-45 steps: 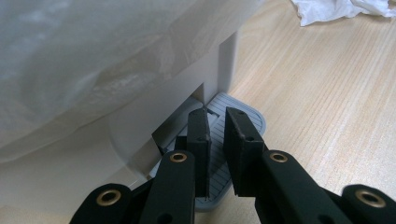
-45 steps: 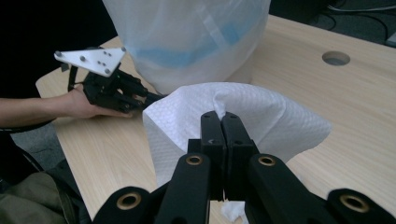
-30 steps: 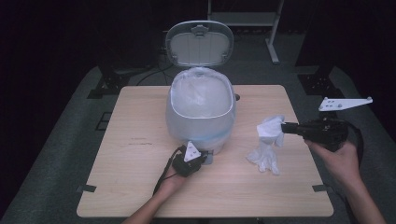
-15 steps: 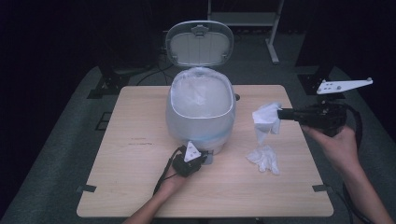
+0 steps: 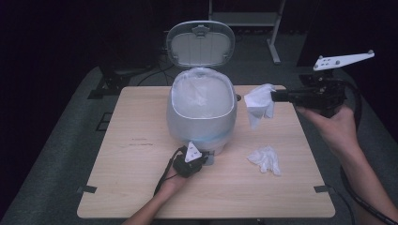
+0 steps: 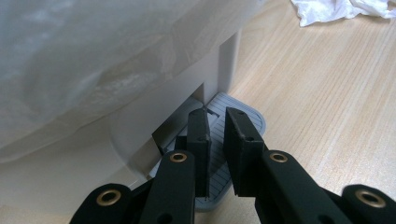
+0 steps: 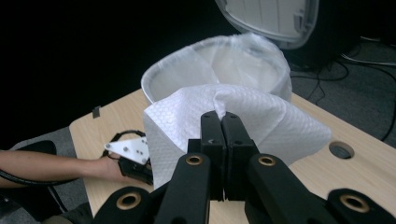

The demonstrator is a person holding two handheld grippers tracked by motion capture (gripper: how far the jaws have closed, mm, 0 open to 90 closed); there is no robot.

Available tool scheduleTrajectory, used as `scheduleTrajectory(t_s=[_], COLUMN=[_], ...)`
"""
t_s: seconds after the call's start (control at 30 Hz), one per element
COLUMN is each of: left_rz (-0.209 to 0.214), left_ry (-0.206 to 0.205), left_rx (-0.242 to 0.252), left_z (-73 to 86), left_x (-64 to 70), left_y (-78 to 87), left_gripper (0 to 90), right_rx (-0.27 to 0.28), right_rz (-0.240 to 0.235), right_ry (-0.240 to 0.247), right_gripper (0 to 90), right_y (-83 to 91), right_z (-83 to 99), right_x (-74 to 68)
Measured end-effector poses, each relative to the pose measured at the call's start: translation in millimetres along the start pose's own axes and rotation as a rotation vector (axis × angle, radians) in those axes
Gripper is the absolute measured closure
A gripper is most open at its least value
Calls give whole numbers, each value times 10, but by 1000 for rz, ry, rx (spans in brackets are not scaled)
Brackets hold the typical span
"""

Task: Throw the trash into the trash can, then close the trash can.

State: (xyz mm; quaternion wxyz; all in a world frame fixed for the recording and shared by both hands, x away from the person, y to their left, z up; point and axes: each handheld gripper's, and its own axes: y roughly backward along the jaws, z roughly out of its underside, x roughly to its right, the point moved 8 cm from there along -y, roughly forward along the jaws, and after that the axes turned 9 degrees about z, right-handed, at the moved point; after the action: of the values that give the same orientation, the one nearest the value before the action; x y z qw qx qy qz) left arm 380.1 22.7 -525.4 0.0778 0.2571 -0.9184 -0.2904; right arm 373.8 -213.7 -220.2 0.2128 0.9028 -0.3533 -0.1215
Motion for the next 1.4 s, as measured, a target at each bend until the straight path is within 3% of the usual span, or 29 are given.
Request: scheduleTrajectory(t_s=[0.7, 1.4], left_rz=[1, 0], left_ry=[2, 3], left_rx=[-2, -2], left_z=[1, 1], left_x=[1, 1], left_y=[2, 2], left_gripper=[805, 804], right_rx=[12, -7], right_rz=[-42, -62], right_ry=[57, 65], right_gripper=[886, 886], right_y=[-308, -667], right_z=[-556, -751], right_x=[-231, -313])
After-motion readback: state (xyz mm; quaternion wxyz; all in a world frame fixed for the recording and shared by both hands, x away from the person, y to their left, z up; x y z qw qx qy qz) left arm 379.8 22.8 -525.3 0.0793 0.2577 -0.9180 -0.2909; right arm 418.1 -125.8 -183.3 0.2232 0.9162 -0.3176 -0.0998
